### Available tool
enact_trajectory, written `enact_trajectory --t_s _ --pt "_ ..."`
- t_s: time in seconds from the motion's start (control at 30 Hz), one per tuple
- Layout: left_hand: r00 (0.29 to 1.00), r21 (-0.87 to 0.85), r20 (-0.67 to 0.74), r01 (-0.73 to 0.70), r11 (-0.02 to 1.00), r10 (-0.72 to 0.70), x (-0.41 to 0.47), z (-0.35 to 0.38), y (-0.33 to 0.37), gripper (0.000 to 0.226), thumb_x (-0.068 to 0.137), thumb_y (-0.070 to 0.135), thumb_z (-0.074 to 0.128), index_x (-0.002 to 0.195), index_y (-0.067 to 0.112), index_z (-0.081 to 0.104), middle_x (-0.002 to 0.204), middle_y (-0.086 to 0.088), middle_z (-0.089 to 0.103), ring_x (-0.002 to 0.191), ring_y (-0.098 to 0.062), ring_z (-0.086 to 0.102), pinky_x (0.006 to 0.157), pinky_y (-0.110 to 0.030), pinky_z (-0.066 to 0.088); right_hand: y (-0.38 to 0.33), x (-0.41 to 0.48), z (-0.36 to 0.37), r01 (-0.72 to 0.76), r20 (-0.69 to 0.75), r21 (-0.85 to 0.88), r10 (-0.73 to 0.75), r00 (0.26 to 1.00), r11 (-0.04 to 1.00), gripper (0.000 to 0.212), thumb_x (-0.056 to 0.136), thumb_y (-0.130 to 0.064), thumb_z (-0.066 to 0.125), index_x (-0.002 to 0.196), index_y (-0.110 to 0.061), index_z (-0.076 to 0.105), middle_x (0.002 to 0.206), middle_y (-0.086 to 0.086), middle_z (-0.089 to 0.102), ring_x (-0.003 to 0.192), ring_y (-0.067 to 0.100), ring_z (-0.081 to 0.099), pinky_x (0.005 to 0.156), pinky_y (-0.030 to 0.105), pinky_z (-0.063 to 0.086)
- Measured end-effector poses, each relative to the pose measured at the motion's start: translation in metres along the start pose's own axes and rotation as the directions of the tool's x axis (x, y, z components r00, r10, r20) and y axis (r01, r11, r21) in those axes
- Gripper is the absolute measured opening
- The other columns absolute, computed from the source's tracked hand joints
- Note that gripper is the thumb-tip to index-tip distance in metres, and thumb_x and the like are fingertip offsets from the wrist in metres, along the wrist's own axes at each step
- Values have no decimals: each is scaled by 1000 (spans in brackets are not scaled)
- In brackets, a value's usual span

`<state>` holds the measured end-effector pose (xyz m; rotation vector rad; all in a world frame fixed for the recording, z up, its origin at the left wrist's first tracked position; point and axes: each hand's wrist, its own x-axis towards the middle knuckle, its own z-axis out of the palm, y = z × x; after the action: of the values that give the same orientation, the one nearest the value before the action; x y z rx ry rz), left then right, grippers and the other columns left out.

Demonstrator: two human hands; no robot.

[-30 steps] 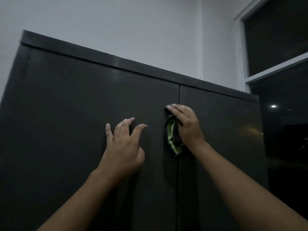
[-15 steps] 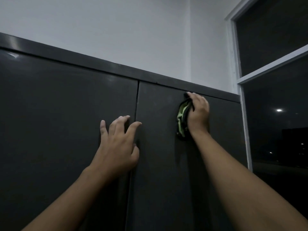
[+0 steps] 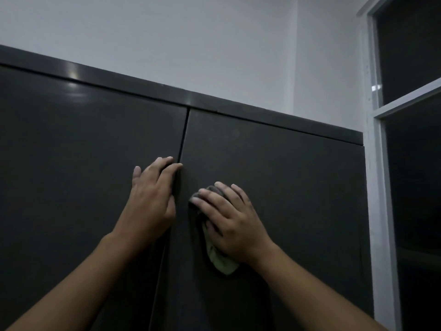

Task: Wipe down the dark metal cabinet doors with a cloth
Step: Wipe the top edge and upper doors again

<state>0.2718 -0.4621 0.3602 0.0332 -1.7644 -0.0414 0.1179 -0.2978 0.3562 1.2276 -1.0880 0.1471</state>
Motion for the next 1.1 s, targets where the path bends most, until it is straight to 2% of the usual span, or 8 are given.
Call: enact_trajectory --t_s 0.17,0.4,0.57,0.67,0.73,0.83,0.97,1.1 --pt "994 72 50 -101 992 98 5 -13 -18 65 83 17 46 148 14 39 153 -3 34 142 -18 29 118 -43 10 43 40 3 85 -72 -166 -98 993 982 41 94 -38 57 135 -36 60 140 -9 58 133 20 52 108 56 36" --pt "979 312 56 -204 928 196 -4 -3 -41 69 88 30 36 155 14 29 163 -3 24 147 -17 25 119 -43 14 92 144 6 106 -145 -87 -118 982 990 37 93 -29 59 129 -31 66 130 -8 65 123 20 58 105 48 42" --pt "970 345 -30 -218 913 243 -5 8 -44 60 98 32 32 154 12 31 163 -4 25 149 -21 26 117 -52 20 91 204 17 -195 -278 -5 186 942 981 33 92 -21 55 121 -18 69 120 2 67 112 28 60 93 47 49" --pt "973 187 -68 -205 961 220 -5 9 -45 61 96 27 38 155 16 29 163 1 23 150 -16 21 121 -46 13 57 217 30 -335 -331 60 335 882 940 36 89 -20 49 119 -14 69 119 4 67 110 30 59 96 45 46" --pt "981 -98 -138 -153 983 139 -4 3 -45 69 85 12 46 150 26 30 155 11 27 147 -11 23 122 -32 16 34 222 36 -258 -305 52 261 916 965 39 87 -20 50 120 -13 69 119 5 67 110 30 60 96 44 46" --pt "925 -388 -374 -85 918 -72 -3 -12 -41 58 81 1 46 133 28 44 126 16 38 119 -8 45 100 -19 40 4 224 42 -102 -232 81 118 966 992 40 85 -18 53 121 -13 69 121 5 67 112 29 60 98 44 44" --pt "856 -467 -436 48 883 -278 13 -28 -45 38 89 14 45 126 17 52 119 13 41 109 -9 47 94 -24 43 -21 213 49 2 -110 174 17 994 985 42 90 -20 50 129 -15 65 128 3 65 121 27 56 104 45 41" --pt "919 -329 -372 -1 944 -129 32 -32 -33 49 94 16 40 142 5 47 137 -8 53 126 -6 41 109 -11 26 -26 210 38 -166 75 406 148 986 899 59 96 -16 42 153 -7 31 147 12 50 140 29 41 115 53 29"
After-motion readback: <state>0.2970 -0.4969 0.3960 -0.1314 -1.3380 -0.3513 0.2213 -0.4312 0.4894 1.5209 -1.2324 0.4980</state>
